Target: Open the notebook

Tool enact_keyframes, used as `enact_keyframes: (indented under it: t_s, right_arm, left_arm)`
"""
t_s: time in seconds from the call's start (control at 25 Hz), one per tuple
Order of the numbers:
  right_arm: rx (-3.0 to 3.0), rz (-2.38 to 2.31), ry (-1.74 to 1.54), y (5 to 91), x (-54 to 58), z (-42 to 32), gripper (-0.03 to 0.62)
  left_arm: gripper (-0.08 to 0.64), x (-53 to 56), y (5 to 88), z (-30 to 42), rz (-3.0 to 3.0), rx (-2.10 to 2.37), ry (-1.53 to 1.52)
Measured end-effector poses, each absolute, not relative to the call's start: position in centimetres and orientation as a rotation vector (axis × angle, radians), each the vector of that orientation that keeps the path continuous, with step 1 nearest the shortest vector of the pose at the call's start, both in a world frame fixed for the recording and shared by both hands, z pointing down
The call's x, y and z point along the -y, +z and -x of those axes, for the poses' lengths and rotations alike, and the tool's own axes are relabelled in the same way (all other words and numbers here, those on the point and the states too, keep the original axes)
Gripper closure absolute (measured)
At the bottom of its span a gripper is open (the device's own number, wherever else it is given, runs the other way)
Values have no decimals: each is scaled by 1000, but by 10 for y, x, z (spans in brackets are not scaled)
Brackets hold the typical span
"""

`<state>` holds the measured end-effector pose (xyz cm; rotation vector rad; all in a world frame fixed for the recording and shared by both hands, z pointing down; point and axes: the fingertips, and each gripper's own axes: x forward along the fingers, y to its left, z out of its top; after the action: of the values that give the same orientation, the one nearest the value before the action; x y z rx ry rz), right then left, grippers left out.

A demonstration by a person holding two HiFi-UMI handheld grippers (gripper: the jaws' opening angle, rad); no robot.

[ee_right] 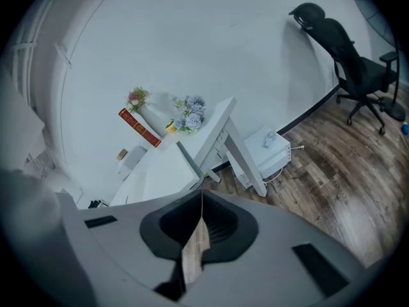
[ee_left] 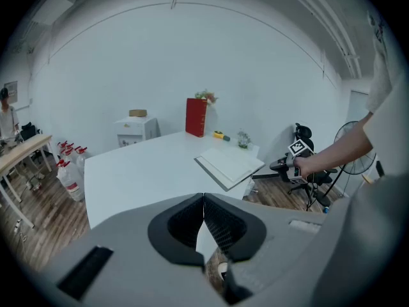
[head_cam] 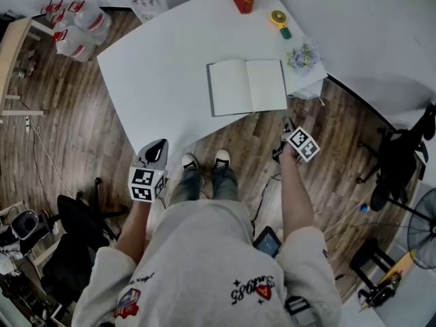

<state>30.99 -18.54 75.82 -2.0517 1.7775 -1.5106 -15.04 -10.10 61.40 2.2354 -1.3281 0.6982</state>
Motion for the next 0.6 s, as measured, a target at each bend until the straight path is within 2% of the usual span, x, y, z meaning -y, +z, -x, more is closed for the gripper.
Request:
enact_keyframes:
  t_s: [0.08,0.6]
  right_arm:
    - [-1825,2060,-1470,748,183,-306,588]
    - [-2411,2168,-1127,675,168,-252,588]
  left_arm:
    - [555,106,610,147,-2259,1319,693]
    - [555,140,576,103,-2419,1218,610]
